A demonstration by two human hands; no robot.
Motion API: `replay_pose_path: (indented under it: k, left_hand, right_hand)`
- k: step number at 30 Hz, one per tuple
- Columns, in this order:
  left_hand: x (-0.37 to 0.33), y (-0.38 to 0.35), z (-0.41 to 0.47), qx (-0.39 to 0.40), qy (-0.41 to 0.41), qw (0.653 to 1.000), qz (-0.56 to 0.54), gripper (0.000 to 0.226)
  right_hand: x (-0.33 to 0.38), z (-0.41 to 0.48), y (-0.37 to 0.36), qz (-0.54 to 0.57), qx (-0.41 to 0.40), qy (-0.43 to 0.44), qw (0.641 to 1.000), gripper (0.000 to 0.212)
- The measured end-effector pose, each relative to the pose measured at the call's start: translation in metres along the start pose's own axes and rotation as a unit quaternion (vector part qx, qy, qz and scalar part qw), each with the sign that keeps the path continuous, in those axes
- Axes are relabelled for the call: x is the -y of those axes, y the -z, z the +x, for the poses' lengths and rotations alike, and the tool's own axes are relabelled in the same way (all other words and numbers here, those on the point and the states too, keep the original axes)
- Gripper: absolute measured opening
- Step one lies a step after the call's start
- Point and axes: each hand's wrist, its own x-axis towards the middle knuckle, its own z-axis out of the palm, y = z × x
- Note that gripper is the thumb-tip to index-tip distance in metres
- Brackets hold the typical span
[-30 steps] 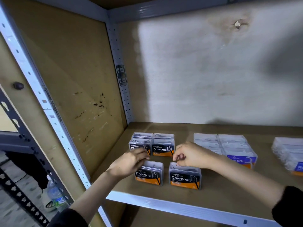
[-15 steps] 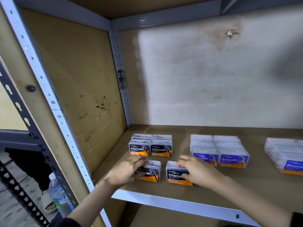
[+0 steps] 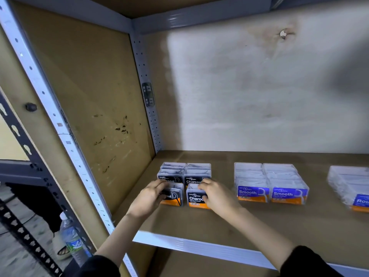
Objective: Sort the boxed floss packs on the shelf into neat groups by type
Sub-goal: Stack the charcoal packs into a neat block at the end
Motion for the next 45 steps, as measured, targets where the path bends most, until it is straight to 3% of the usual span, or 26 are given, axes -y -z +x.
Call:
replay_pose_path:
  k: [4, 15, 45]
  left_hand:
    - [0.002, 0.005, 0.007, 0.026, 0.051, 0.998, -0.006, 0.042]
    - [-0.004, 0.006, 0.017, 0.052, 0.087, 0.995, 0.005, 0.040]
    - [0.001, -0.001, 0.019, 0.028, 0.069, 0.997, -0.002, 0.039]
  right_hand:
    - [0.002, 0.013, -0.006, -0.005, -0.002, -0.006, 1.000, 0.037]
    - [0.003, 0.038, -0.019, 0.003, -0.007, -0.005, 1.000, 0.036]
    - [0.001, 0.040, -0.028, -0.015, -0.057, 0.009, 0.998, 0.032]
